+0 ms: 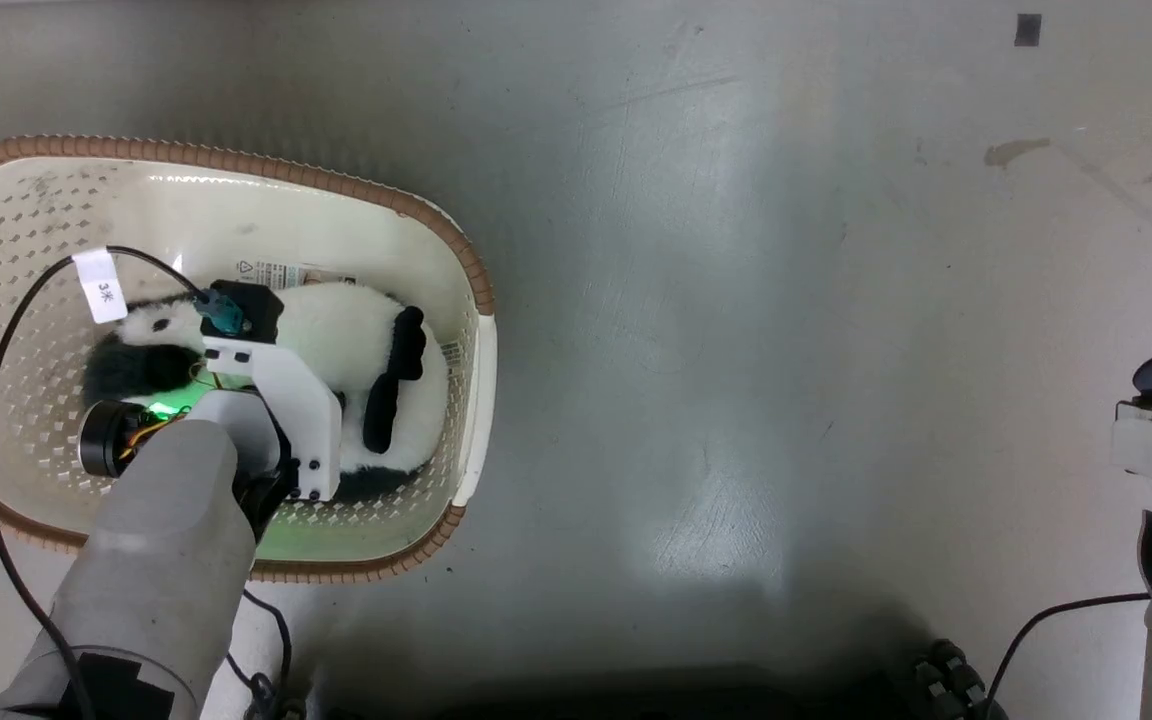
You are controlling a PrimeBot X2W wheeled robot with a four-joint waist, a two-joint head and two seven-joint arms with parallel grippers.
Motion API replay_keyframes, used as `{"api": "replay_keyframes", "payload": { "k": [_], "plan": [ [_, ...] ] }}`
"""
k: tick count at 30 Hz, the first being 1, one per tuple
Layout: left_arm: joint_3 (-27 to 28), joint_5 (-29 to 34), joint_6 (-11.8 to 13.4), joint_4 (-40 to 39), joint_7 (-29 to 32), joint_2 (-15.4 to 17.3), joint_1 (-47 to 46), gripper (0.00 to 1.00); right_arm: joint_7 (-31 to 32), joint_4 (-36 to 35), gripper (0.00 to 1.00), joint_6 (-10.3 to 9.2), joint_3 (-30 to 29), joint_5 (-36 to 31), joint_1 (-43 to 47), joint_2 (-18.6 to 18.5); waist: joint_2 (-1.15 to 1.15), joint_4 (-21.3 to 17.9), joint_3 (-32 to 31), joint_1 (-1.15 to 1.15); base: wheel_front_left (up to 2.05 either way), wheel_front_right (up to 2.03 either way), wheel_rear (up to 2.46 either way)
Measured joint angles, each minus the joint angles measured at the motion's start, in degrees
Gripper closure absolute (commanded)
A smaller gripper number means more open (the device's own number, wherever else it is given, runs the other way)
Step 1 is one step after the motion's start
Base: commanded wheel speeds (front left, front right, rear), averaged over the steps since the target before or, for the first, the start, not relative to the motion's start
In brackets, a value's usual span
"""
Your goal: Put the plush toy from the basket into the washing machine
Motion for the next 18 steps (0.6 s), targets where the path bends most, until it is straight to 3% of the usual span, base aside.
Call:
{"api": "replay_keyframes", "payload": {
  "k": [18],
  "plan": [
    [-1.4,-0.5,-0.1,0.1,1.4,0.1,-1.9,0.00,0.0,-0.7,0.00,0.00,-0.3,-0.3,0.0,0.0,0.00,0.0,1.9,0.00,0.00,0.00,0.00]
  ]
}}
